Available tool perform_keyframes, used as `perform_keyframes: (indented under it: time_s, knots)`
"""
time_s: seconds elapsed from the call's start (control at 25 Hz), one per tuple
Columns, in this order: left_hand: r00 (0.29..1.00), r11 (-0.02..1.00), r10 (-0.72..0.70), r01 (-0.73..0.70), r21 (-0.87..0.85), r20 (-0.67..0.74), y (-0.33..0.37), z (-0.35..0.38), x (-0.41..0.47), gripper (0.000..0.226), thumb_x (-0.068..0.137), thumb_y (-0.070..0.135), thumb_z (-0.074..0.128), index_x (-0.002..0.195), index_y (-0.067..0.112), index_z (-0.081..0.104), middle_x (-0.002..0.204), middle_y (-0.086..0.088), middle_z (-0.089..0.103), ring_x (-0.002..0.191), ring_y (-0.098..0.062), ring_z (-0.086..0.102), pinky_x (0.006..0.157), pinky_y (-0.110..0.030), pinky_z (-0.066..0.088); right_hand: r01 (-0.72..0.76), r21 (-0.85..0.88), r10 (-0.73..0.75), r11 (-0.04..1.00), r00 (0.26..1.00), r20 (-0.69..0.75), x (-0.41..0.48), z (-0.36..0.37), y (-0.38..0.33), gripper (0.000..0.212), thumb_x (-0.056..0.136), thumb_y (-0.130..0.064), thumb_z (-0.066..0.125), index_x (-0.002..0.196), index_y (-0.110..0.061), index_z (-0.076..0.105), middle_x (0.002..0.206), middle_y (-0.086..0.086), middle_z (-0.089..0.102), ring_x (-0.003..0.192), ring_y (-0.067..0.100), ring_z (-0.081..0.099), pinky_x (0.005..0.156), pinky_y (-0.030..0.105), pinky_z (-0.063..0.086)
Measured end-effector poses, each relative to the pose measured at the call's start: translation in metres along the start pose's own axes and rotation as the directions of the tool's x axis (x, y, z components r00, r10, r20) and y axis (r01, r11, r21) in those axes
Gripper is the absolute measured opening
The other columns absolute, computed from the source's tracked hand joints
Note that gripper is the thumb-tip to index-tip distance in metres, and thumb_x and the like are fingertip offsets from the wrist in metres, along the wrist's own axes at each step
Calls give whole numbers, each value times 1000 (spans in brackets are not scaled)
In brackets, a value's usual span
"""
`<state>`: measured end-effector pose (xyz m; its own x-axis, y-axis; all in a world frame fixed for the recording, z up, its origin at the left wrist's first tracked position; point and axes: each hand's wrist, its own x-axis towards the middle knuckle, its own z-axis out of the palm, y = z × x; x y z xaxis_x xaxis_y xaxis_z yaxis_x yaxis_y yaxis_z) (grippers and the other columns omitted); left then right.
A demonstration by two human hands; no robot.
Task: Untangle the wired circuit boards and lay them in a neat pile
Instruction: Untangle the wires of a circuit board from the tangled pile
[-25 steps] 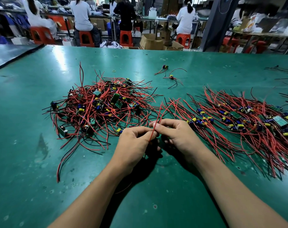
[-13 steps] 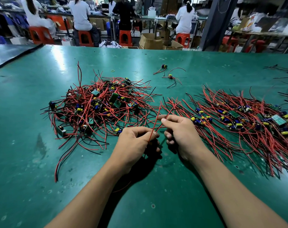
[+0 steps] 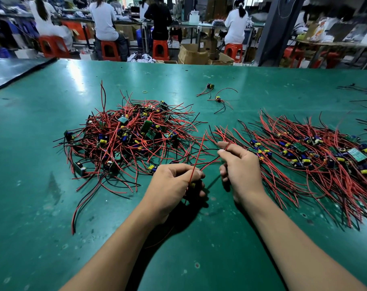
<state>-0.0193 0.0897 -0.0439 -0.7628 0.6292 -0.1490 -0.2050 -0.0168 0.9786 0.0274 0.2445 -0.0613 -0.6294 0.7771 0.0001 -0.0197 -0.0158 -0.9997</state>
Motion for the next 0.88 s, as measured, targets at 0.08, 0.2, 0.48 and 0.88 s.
perform_keyframes:
  time_s: [0.08, 0.2, 0.48, 0.88]
  knots:
    - [1000, 1000, -1, 1, 0, 10, 1, 0, -1, 12, 88, -2, 62, 79, -4, 70, 64, -15, 65, 49, -23, 63, 45, -23, 49, -15, 14, 15, 1000, 999, -37, 4, -3, 0, 17, 95, -9, 58, 100, -18, 71, 45, -6, 48, 36, 9, 40, 38, 17, 28]
    - [1000, 1000, 7, -7, -18, -7, 2, -1, 0, 14, 88, -3, 61, 77, -2, 70, 63, -16, 64, 48, -22, 61, 44, -22, 48, -13, 36, 12, 999, 999, 32, 3, -1, -1, 21, 97, -5, 54, 96, -18, 70, 52, -7, 54, 38, 8, 41, 37, 18, 29]
    - [999, 995, 17, -22, -94, -50, 3, -1, 1, 14, 89, -2, 61, 79, 2, 69, 65, -17, 65, 49, -21, 62, 47, -24, 52, -188, 210, 110, 959, 935, 336, -6, -1, -9, 17, 92, -23, 69, 97, -7, 72, 79, 4, 69, 48, 7, 51, 39, 17, 36]
    - [1000, 999, 17, -17, -30, -23, 3, -2, 1, 19, 90, 0, 60, 74, 2, 71, 66, -18, 66, 48, -22, 62, 45, -25, 51, -151, 22, 130, 988, 907, 400, -17, 8, -7, 15, 95, -21, 65, 87, -18, 77, 54, 3, 44, 41, 11, 34, 39, 16, 22]
